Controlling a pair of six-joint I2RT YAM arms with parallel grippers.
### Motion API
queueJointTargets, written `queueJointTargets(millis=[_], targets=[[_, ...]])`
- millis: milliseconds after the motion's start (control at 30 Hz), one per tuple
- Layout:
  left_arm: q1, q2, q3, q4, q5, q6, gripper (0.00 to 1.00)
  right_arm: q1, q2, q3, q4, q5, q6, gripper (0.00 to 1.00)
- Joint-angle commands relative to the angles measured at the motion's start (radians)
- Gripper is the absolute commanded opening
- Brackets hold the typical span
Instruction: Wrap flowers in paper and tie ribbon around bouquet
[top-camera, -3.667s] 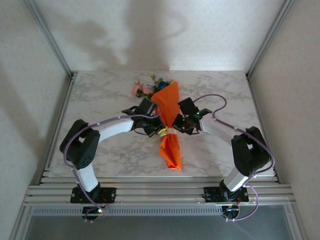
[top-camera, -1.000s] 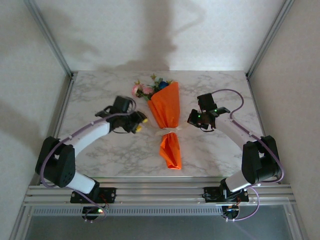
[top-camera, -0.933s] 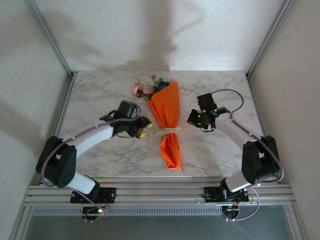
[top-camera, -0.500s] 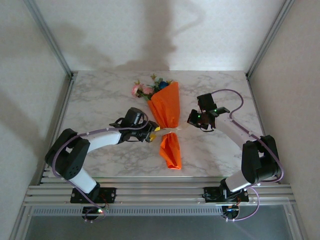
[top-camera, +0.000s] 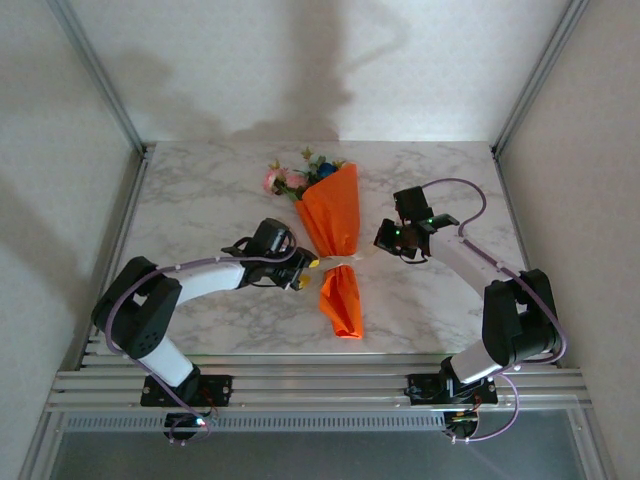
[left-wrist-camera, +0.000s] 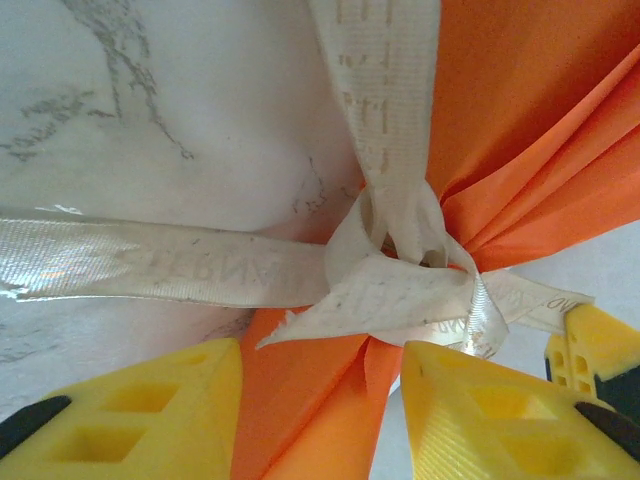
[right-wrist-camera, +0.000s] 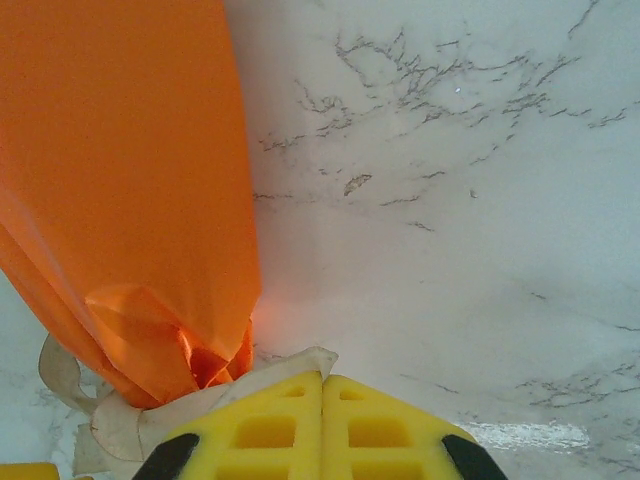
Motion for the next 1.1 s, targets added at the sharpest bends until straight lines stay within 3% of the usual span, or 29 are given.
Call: queueJointTargets(millis=[0, 133, 333, 433, 633, 733, 933, 1067], targets=[[-0.008, 0.031, -0.006, 0.093, -0.025, -0.056, 0.44, -0.004, 0.010, 0.003, 0.004, -0.020, -0.009, 0.00], [-0.009, 0.079, 0.025, 0.146, -0.050, -0.062, 0.37, -0.003, 0.010, 0.002, 0.002, -0.020, -0.010, 0.00], [-0.011, 0.089, 0.019, 0.156, -0.059, -0.067, 0.00, -0.003, 0.013, 0.002, 0.003, -0.021, -0.014, 0.00], [-0.010, 0.044, 0.002, 0.125, -0.077, -0.059, 0.00, -0.002, 0.022, 0.003, 0.003, -0.023, -0.011, 0.00], [-0.007, -0.020, -0.026, 0.099, -0.064, -0.066, 0.00, -0.005, 0.039, 0.005, 0.027, -0.044, 0.026, 0.30], [-0.007, -0.039, -0.036, 0.096, -0.058, -0.073, 0.00, -0.006, 0.023, 0.005, 0.036, -0.045, 0.052, 0.37], [0.000, -0.072, -0.040, 0.057, -0.053, -0.065, 0.00, -0.006, -0.020, -0.009, 0.003, -0.002, 0.157, 0.42], [0.005, -0.094, -0.046, 0.040, -0.053, -0.062, 0.00, 0.003, -0.049, -0.073, 0.024, -0.011, 0.314, 0.29]])
